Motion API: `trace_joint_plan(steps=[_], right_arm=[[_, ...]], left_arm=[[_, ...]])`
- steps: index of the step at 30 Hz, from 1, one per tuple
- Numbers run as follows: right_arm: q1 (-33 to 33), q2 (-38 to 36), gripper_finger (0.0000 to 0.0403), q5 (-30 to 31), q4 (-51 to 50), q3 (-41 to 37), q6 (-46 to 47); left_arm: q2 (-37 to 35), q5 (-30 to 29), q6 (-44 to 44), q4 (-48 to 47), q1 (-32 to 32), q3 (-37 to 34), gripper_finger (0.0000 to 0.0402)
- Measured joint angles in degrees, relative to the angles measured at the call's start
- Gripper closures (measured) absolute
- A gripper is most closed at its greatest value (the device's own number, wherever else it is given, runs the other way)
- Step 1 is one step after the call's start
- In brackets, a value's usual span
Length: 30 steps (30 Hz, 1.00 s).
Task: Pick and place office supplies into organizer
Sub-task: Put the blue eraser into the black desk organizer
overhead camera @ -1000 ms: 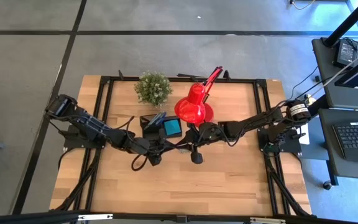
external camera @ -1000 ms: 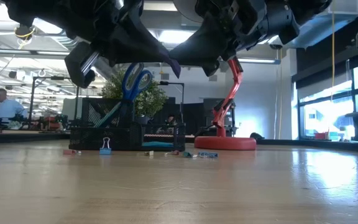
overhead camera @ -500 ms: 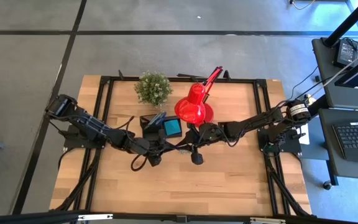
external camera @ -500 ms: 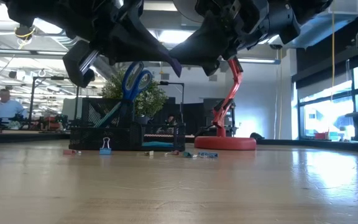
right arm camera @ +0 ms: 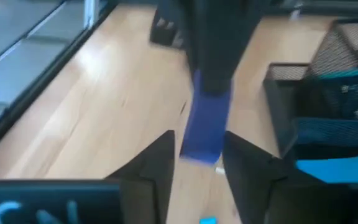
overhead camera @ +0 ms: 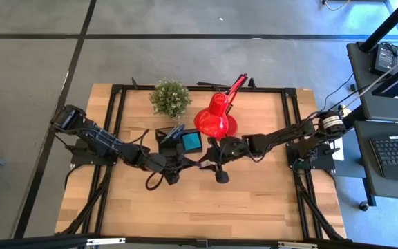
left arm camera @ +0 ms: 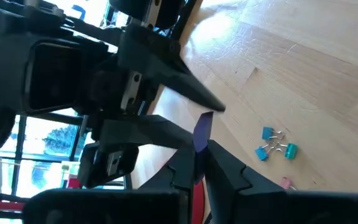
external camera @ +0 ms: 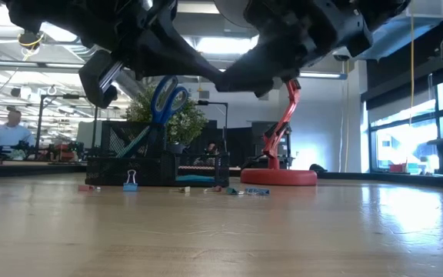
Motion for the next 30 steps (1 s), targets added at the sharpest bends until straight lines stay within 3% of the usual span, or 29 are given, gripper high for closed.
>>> trace_joint_plan(steps=[7,16,22,30], right_arm=[[-0.2,-3.9,0.0217,-1.1,-11.8,0.0,1.3],[-0.3,-9.9,0.021,-1.1,-28.2,0.0,3.7],[-0.3,-10.0,0.0208,-1.0,-29.4,-0.1,3.9],[-0.4,-10.0,0.0208,-0.9,-29.5,-0.2,2.5]], left_arm=[[-0.1,-2.0,-5.2,-2.7,0.0,0.0,0.0384],[-0.1,-15.6,-30.2,-11.7,0.1,0.0,0.0384],[-1.1,-15.7,-49.2,-19.6,0.1,0.0,0.0384],[-7.6,-12.2,-75.8,-42.4,0.1,2.9,0.0384]])
